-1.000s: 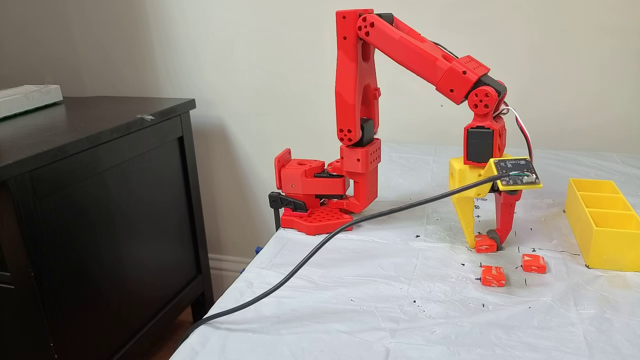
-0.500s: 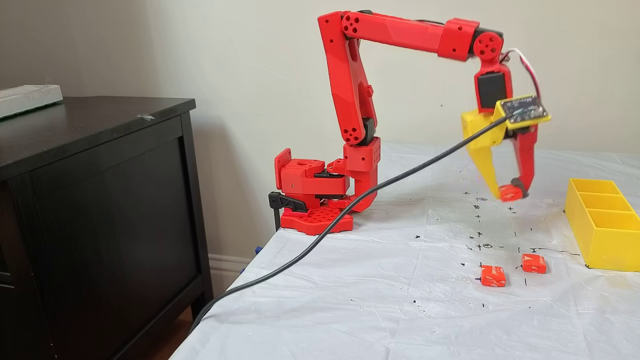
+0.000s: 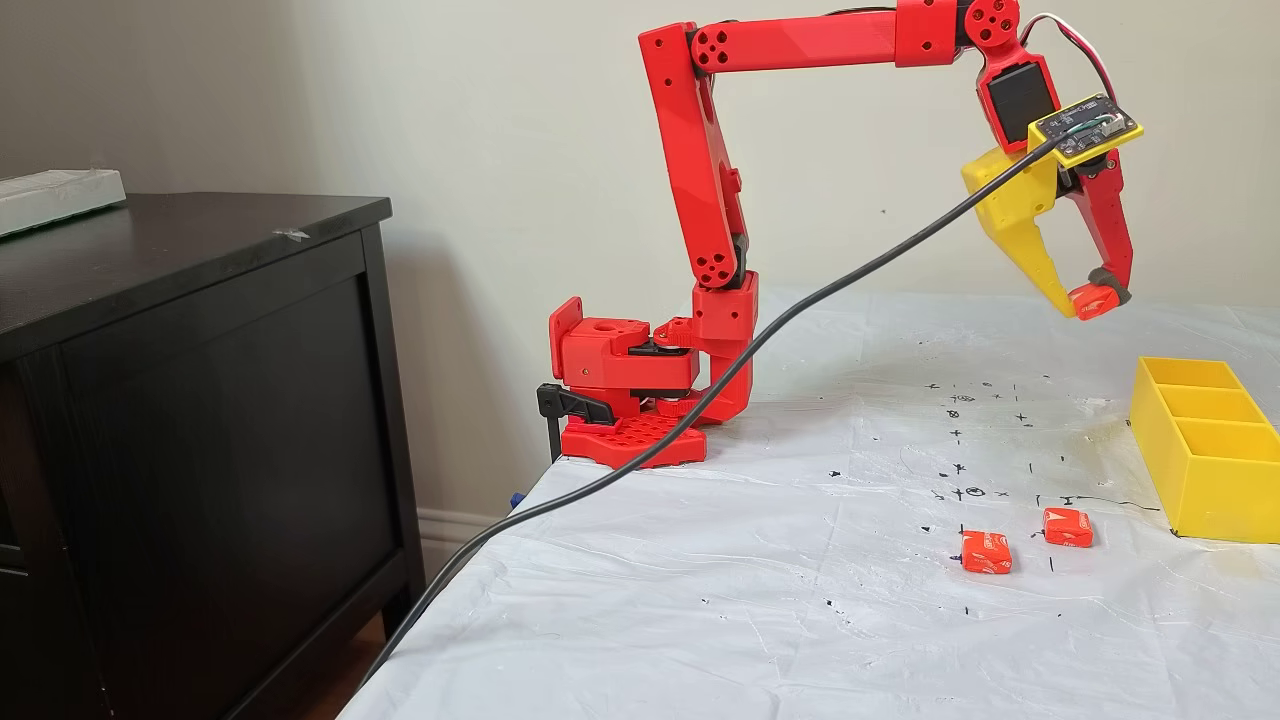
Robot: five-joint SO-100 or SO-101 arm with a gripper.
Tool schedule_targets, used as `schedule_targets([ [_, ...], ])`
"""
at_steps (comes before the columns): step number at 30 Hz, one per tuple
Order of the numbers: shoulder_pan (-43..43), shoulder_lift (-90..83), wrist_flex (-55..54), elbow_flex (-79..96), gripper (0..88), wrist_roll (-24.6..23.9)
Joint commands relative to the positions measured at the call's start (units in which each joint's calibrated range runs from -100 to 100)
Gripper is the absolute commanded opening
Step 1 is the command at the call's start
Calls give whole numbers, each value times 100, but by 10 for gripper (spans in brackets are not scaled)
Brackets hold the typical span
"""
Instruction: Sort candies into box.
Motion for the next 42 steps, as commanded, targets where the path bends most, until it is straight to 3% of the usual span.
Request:
schedule_targets([
  [1, -247, 124, -407, -1065, 2, -181],
  [31, -799, 1947, -1447, -1775, 6, -523],
  [32, -790, 1973, -1455, -1784, 23, -537],
  [36, -790, 1998, -1406, -1803, 239, -542],
  [42, -781, 2024, -1332, -1803, 340, -591],
])
